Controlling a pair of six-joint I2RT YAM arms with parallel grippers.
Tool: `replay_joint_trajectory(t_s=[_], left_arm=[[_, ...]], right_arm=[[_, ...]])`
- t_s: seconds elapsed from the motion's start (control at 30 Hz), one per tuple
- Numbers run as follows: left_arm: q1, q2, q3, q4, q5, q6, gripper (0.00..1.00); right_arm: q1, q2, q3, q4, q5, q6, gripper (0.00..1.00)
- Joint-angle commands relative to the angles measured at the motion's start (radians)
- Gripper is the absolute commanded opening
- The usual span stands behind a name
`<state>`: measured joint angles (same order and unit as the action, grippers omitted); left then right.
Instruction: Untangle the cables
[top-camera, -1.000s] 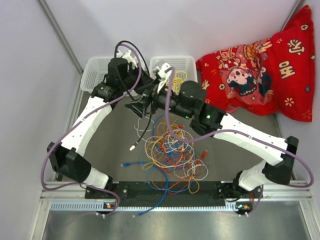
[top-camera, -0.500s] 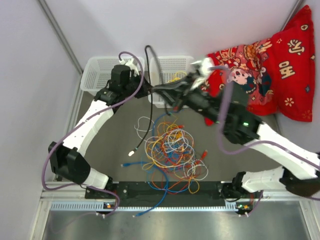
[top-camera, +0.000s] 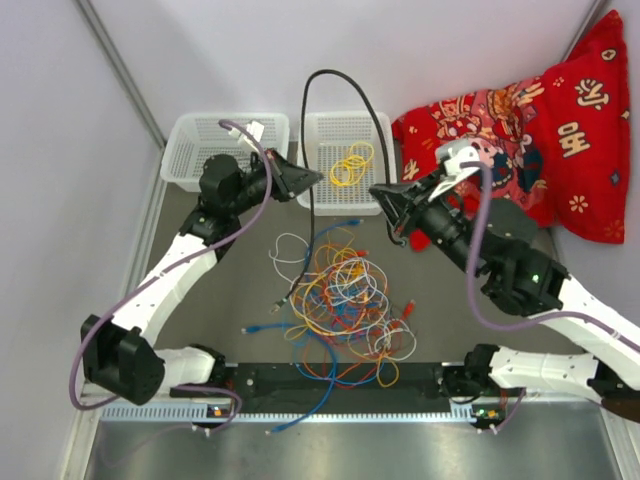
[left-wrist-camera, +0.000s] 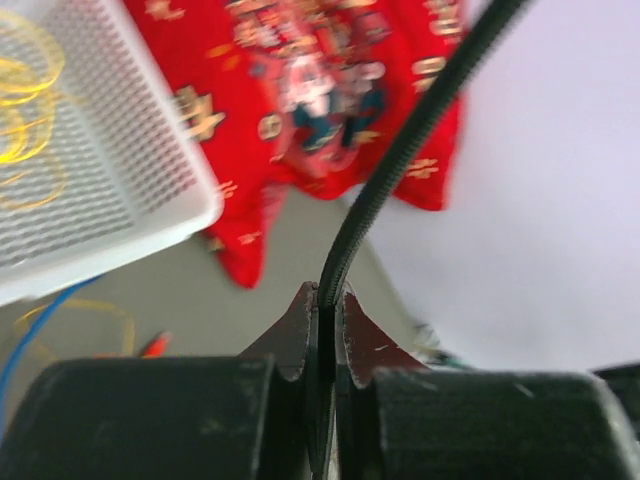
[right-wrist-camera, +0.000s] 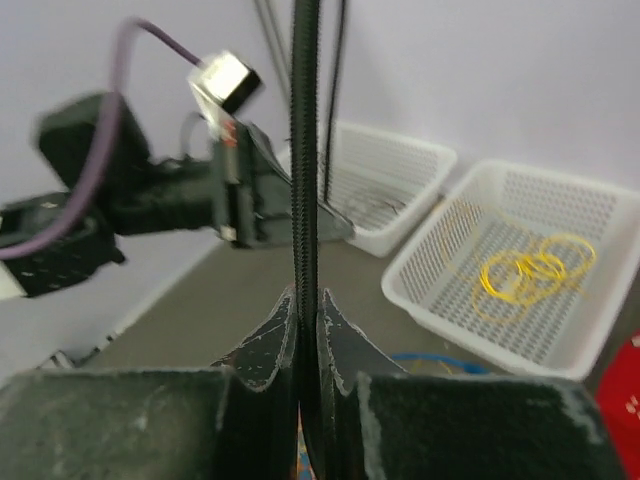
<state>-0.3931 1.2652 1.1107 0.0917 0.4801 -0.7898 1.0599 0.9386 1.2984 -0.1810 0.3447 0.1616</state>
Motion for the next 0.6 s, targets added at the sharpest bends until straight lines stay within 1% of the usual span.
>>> replay_joint_trajectory(t_s=[0.0,0.07,0.1,0.13,0.2,0.23,0.27,0.33,0.37,0.47,0.57], left_arm=[[0.003,-0.058,-0.055,0.437,0.169,-0.172,0.00],[0.002,-0.075,-0.072,0.489,0.196,-0.187,0.01],[0.002,-0.081,-0.077,0.523,0.202,-0.189,0.04],[0.002,-0.085,-0.081,0.536,0.210,-0.187,0.09],[0.003,-0.099,-0.094,0.584,0.227,-0.183,0.15],[0.002,-0.104,-0.098,0.604,0.233,-0.186,0.22],[0.002,-0.104,-0.107,0.629,0.238,-0.196,0.26],[0.003,-0.098,-0.117,0.710,0.258,-0.213,0.37],[0.002,-0.093,-0.120,0.733,0.267,-0.235,0.50],[0.002,-0.076,-0.120,0.822,0.284,-0.267,0.63],[0.002,-0.058,-0.107,0.868,0.290,-0.281,0.64]], right_arm=[[-0.073,-0.018,-0.048,-0.052,0.019,0.078,0.00],[-0.078,-0.021,-0.047,-0.051,-0.007,0.079,0.00],[-0.078,-0.021,-0.038,-0.051,-0.021,0.079,0.00],[-0.078,-0.020,-0.033,-0.051,-0.033,0.078,0.00],[-0.078,-0.015,-0.013,-0.049,-0.084,0.076,0.00],[-0.078,-0.012,-0.007,-0.052,-0.102,0.075,0.00],[-0.078,-0.009,0.001,-0.052,-0.137,0.078,0.00],[-0.078,-0.006,0.021,-0.055,-0.170,0.078,0.00],[-0.078,-0.004,0.027,-0.058,-0.199,0.084,0.00],[-0.080,0.003,0.059,-0.074,-0.255,0.095,0.00],[-0.078,0.003,0.087,-0.086,-0.300,0.102,0.00]])
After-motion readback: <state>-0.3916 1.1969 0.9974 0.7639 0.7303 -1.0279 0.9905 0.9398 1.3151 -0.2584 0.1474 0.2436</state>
